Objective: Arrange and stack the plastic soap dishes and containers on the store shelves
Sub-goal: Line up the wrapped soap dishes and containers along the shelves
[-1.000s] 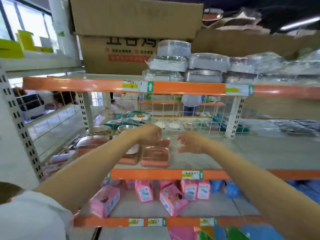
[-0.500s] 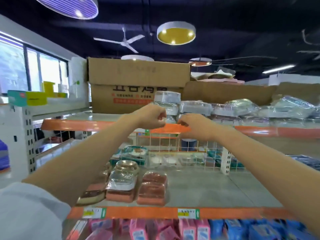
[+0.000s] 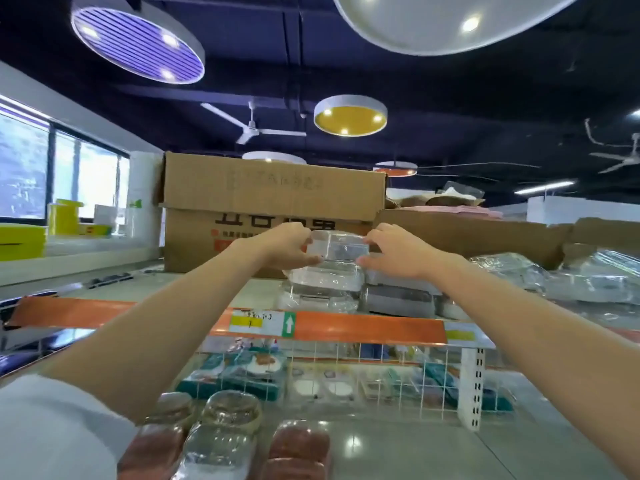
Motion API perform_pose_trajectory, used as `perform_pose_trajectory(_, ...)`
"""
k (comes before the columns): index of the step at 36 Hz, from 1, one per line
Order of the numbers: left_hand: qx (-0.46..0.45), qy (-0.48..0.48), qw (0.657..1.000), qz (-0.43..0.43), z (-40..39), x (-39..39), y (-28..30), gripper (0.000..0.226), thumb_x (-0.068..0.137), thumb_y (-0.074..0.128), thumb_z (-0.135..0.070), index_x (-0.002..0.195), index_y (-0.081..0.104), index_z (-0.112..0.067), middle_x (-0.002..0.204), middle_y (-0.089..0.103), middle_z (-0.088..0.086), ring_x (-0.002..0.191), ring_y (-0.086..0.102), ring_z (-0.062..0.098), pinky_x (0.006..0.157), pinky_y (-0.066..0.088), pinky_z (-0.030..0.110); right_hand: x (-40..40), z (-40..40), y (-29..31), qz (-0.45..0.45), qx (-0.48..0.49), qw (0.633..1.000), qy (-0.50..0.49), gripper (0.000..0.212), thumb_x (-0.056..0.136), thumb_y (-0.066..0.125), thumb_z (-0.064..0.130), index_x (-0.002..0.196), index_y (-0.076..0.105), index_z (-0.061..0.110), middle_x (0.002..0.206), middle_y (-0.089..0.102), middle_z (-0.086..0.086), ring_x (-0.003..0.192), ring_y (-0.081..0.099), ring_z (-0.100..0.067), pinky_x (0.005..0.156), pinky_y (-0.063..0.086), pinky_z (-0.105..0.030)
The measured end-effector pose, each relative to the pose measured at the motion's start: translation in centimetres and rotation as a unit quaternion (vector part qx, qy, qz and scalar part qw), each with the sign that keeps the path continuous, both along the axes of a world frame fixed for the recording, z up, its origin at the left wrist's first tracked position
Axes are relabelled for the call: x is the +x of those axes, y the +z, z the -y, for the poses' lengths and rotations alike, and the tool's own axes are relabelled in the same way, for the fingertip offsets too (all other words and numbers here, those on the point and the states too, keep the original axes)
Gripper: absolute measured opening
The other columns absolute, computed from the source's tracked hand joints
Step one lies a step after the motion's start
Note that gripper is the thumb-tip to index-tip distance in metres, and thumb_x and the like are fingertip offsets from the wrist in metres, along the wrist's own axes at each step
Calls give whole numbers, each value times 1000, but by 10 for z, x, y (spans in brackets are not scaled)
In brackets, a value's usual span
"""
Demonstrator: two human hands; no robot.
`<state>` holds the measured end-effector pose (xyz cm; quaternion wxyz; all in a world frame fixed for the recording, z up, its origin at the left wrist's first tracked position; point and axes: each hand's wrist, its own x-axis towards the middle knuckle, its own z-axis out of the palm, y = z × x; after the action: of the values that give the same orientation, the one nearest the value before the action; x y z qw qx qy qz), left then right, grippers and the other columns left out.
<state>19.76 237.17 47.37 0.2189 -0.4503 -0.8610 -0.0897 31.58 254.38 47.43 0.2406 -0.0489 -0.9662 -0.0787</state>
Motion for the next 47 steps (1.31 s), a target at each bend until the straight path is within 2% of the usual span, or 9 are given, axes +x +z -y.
perform_pose_trajectory(7,-10,0,1000,-3,-4,-37,12,37,90,56,-48,107,59,-15,102,59,0,88,55,14,72,44,26,-57,7,22,3,-19,998,-52,70,94,38,58,139,41,5,138,41,-17,127,38,-31,105,37,-43)
perform_pose_trajectory(12,-18,-7,1000,3,-3,-51,13,43,89,54,-54,111,59,-16,105,59,-1,92,56,14,83,51,34,-97,12,28,40,-102,986,-124,95,83,32,79,142,37,4,144,38,-20,129,38,-38,108,34,-47)
perform_pose_trajectory(19,-50,-7,997,50,-14,-58,9,51,91,46,-58,102,62,-11,96,66,5,83,62,16,71,51,27,-122,3,24,60,-167,977,-119,87,74,64,64,137,44,8,131,51,-14,114,51,-31,98,45,-42)
perform_pose_trajectory(25,-79,-35,994,74,-35,-42,15,50,96,39,-53,129,52,-17,105,60,-6,79,57,4,70,43,13,-112,-5,25,-44,-145,981,-125,96,79,61,62,146,21,7,146,25,-23,132,28,-39,103,35,-45)
perform_pose_trajectory(29,-106,-52,988,104,-53,-31,18,67,92,45,-58,146,32,-21,140,44,-2,120,46,17,95,34,25,-97,-13,32,-77,-123,981,-132,97,81,59,62,149,16,7,149,22,-22,137,23,-40,105,33,-46)
perform_pose_trajectory(38,-135,-3,964,229,-66,-64,2,97,71,62,-72,149,24,-28,155,25,-4,139,29,22,114,26,49,-63,-37,26,-94,-126,976,-150,96,81,59,59,149,17,7,148,21,-23,137,23,-39,103,35,-46)
perform_pose_trajectory(43,-78,-49,976,197,-67,-62,-3,65,75,67,-59,121,53,-15,114,58,0,95,56,11,88,48,28,-45,-39,18,-98,-126,977,-142,91,82,59,57,148,20,7,147,23,-21,136,23,-37,104,33,-44)
perform_pose_trajectory(45,-54,-49,986,151,-65,-57,-3,50,74,69,-59,91,55,-15,87,53,-1,68,44,9,61,37,20,-38,-37,16,-102,-130,976,-138,90,82,59,57,147,22,8,147,23,-21,136,23,-36,104,33,-44)
perform_pose_trajectory(47,-21,-32,996,83,-60,-53,-4,59,67,69,-67,81,51,-13,85,46,1,70,36,13,60,32,25,-30,-34,14,-108,-137,976,-133,90,82,59,58,147,22,9,148,22,-21,137,23,-36,106,32,-45)
